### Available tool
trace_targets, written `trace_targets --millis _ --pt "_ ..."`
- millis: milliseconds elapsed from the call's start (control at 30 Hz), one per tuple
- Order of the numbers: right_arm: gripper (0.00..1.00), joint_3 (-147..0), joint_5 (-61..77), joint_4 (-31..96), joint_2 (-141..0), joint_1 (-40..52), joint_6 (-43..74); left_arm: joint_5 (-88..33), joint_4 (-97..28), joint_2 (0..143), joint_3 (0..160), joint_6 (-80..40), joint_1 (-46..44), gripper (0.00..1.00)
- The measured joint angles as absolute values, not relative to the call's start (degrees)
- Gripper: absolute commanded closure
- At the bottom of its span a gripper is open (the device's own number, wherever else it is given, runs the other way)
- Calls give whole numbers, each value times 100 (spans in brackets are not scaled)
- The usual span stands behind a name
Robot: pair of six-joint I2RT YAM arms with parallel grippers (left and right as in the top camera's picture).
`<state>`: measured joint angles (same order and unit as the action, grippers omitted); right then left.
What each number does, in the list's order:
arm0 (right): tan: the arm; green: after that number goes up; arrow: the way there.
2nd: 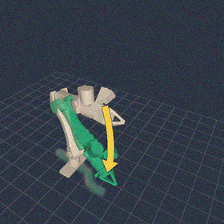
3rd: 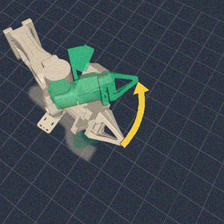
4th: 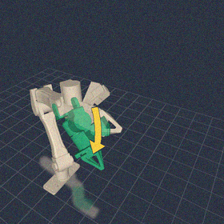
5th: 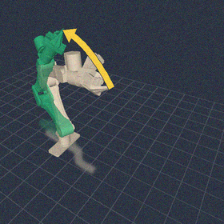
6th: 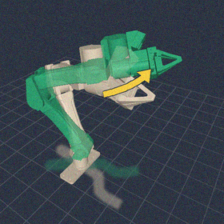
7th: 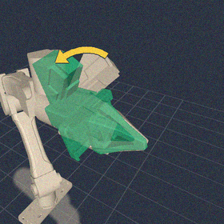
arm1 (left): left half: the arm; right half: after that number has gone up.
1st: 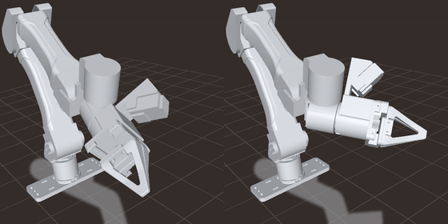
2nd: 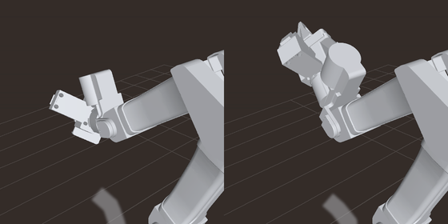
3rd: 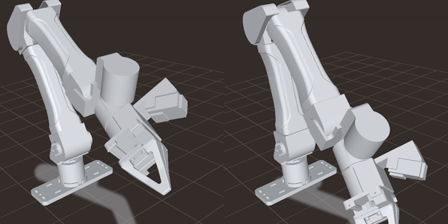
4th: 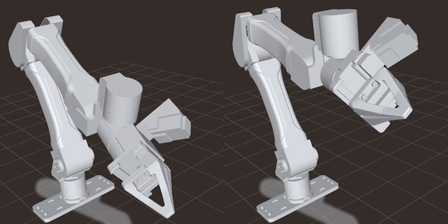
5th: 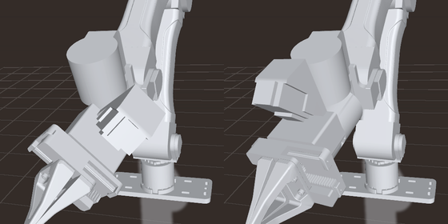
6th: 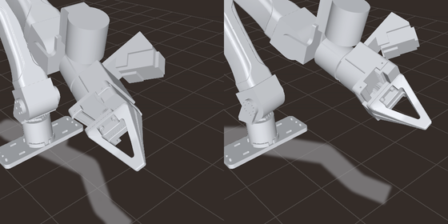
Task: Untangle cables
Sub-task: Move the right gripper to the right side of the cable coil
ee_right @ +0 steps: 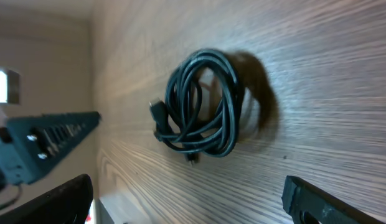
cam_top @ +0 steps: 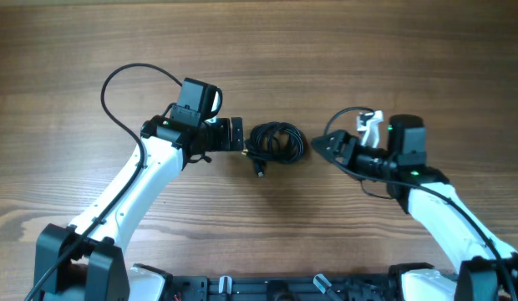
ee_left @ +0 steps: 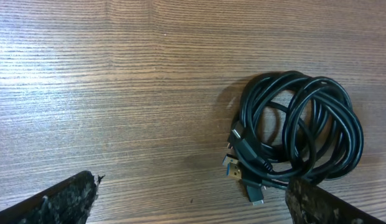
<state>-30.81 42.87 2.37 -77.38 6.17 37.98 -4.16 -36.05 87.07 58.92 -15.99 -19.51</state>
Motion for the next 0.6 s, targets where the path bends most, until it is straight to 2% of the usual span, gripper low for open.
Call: trace_targets --millis 67,167,233,400,600 --pt "6 -3081 4062 226 -7854 794 3948 -416 -3605 8707 5892 -1627 -1951 0" --pt "17 -3081 3579 47 -8132 1059 4289 -416 -3612 8707 5892 -1667 -1951 0" --pt "20 -3081 3459 -242 -8294 1151 4460 -416 -3642 8707 5892 -1669 -1951 0" --pt "19 -3083 3291 -1015 -8807 1461 4866 -416 -3647 8707 5892 -1669 -1951 0" --pt "20 -3083 2965 -1083 -8971 1715 5076 -416 -3653 8707 5892 -1669 -1951 0"
